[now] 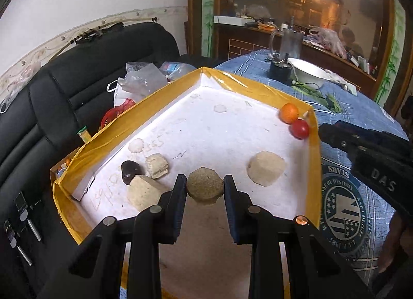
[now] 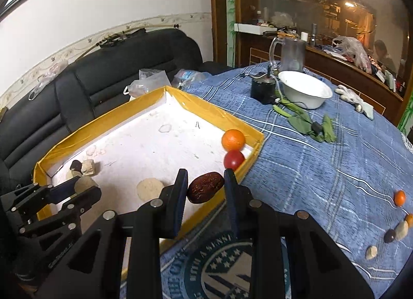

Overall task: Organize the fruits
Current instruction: 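Carry the date in the right tool while the left tool carries the lump to the tray, then open the right tool over the tray while the left tool releases the tan lump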

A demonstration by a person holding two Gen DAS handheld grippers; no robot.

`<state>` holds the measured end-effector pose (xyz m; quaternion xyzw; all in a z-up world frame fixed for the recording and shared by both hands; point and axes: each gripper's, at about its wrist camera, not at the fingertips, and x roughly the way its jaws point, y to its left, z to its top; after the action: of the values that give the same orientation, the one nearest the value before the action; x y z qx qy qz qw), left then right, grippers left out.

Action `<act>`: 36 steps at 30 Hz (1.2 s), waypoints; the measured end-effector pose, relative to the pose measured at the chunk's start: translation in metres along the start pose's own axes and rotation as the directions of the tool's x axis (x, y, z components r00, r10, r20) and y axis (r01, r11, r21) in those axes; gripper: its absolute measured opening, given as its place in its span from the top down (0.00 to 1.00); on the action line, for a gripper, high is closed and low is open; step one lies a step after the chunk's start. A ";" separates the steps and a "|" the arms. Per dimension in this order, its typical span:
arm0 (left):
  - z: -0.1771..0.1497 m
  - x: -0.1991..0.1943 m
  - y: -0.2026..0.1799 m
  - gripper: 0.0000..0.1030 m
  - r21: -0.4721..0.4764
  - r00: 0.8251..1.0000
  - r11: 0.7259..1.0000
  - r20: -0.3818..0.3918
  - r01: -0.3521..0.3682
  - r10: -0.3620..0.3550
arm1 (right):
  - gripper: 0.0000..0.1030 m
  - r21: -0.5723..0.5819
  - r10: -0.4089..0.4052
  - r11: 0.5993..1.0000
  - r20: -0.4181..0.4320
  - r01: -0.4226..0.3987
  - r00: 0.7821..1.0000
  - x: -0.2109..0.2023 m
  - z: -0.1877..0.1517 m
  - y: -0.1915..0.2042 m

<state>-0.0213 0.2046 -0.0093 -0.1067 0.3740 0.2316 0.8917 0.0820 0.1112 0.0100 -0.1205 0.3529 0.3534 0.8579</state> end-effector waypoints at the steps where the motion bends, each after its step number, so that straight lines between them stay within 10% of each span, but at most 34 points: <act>1: 0.000 0.001 0.000 0.73 -0.002 1.000 1.000 -0.004 -0.001 0.001 | 0.70 -0.002 0.001 1.000 -0.005 -0.001 1.000 0.004 0.001 0.001; 36: 0.035 0.037 0.024 0.73 -0.072 0.991 0.994 -0.106 -0.088 0.080 | 0.70 -0.049 0.039 0.998 -0.130 -0.046 0.991 0.079 0.030 0.015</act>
<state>0.0115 0.2505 -0.0118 -0.1366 0.4147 0.2773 0.8558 0.1268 0.1765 -0.0225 -0.1575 0.4008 0.3722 0.8222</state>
